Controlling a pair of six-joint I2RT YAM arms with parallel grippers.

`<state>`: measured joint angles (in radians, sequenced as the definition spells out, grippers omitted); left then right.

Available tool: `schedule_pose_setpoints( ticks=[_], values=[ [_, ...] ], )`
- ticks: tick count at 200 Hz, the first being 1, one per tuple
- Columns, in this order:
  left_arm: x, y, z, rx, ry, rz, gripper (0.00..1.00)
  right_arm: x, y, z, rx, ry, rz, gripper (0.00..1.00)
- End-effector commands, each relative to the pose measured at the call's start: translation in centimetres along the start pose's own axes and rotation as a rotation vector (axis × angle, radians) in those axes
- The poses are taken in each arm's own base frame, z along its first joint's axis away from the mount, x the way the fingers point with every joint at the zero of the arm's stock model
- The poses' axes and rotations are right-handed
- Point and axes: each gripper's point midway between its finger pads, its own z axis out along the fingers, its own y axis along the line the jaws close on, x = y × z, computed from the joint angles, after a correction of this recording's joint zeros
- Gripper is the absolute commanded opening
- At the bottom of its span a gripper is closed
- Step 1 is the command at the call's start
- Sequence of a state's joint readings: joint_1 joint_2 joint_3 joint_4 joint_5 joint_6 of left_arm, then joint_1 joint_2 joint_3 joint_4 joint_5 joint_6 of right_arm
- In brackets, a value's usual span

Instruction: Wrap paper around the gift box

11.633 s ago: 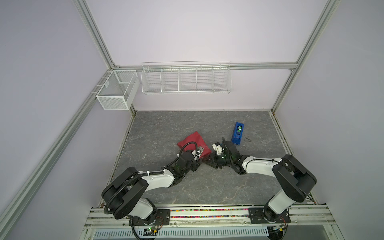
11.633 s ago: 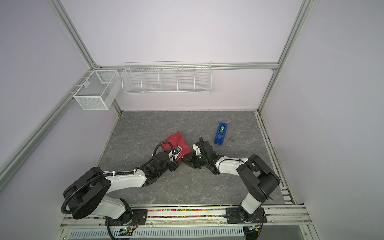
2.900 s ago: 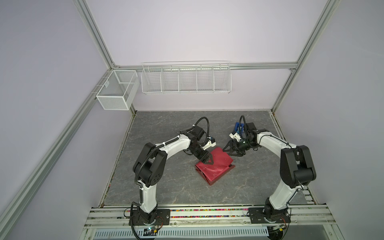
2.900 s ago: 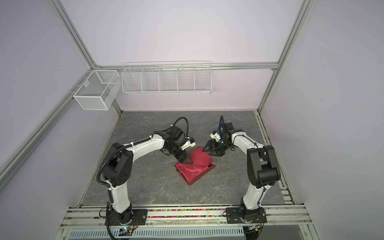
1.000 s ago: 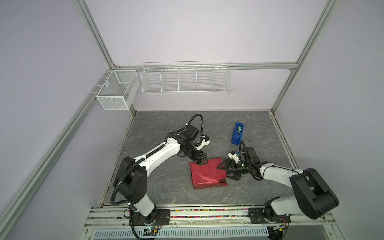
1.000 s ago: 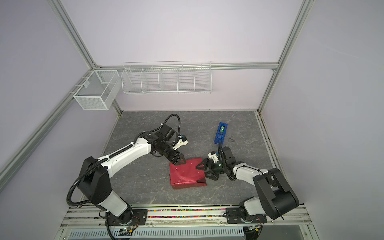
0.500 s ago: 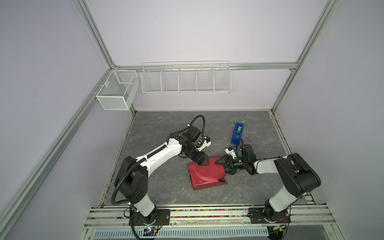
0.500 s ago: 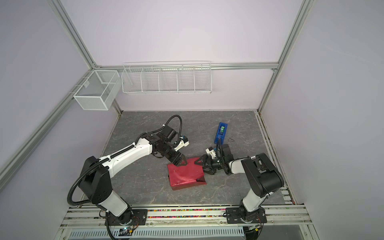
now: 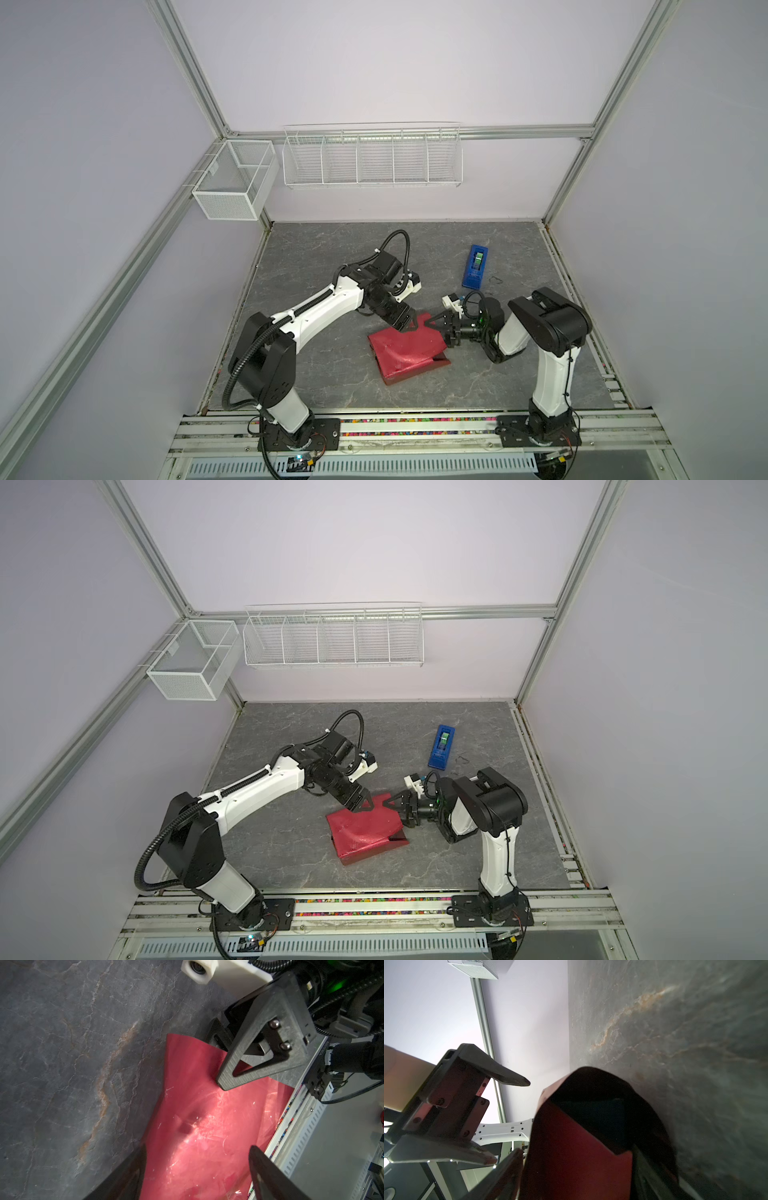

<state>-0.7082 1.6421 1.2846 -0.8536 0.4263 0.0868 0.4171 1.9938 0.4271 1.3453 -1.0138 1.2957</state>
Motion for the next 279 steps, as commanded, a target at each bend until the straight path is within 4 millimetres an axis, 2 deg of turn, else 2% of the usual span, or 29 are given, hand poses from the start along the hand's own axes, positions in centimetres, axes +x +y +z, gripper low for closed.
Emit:
schedule_pose_setpoints(
  ticks=[1, 39, 73, 101, 119, 138, 156, 168, 182, 194, 218, 252, 279],
  values=[
    [1.0, 0.0, 0.3, -0.005, 0.043, -0.010, 0.78, 0.8, 1.5, 0.3, -0.043, 0.030, 0.050, 0.84],
    [0.9, 0.1, 0.4, -0.009, 0.040, -0.013, 0.78, 1.0, 2.9, 0.0, -0.059, 0.019, 0.035, 0.80],
    [1.0, 0.2, 0.2, -0.017, 0.037, -0.012, 0.78, 0.8, 4.7, -1.0, -0.080, -0.002, 0.007, 0.78],
    [0.9, 0.2, 0.3, -0.016, 0.038, -0.012, 0.78, 1.1, 4.5, -1.3, -0.046, 0.010, 0.002, 0.76],
    [0.9, 0.2, 0.3, -0.016, 0.036, -0.012, 0.78, 1.4, 4.5, -1.5, -0.021, 0.021, 0.002, 0.70],
    [0.8, 0.2, 0.3, -0.016, 0.034, -0.013, 0.78, 2.0, 4.1, -1.7, 0.047, 0.041, -0.007, 0.65],
    [0.9, 0.2, 0.4, -0.017, 0.037, -0.014, 0.78, 2.9, 3.3, -2.7, 0.214, 0.072, -0.047, 0.62],
    [0.8, 0.2, 0.4, -0.018, 0.034, -0.014, 0.78, 3.2, 4.1, -3.7, 0.306, 0.080, -0.127, 0.62],
    [0.8, 0.2, 0.5, -0.012, 0.033, -0.014, 0.78, 3.2, 5.5, -4.3, 0.299, 0.084, -0.157, 0.61],
    [0.8, 0.1, 0.7, -0.004, 0.031, -0.014, 0.78, 3.6, 6.1, -4.1, 0.278, 0.115, -0.152, 0.59],
    [0.6, 0.1, 0.8, -0.001, 0.029, -0.019, 0.78, 4.1, 5.3, -3.6, 0.270, 0.162, -0.108, 0.53],
    [0.8, 0.1, 0.6, -0.005, 0.022, -0.020, 0.78, 4.2, 5.9, -2.8, 0.239, 0.185, -0.118, 0.49],
    [1.1, 0.3, 0.7, -0.014, 0.024, -0.020, 0.78, 4.1, 5.4, -2.2, 0.227, 0.193, -0.089, 0.43]
  ],
)
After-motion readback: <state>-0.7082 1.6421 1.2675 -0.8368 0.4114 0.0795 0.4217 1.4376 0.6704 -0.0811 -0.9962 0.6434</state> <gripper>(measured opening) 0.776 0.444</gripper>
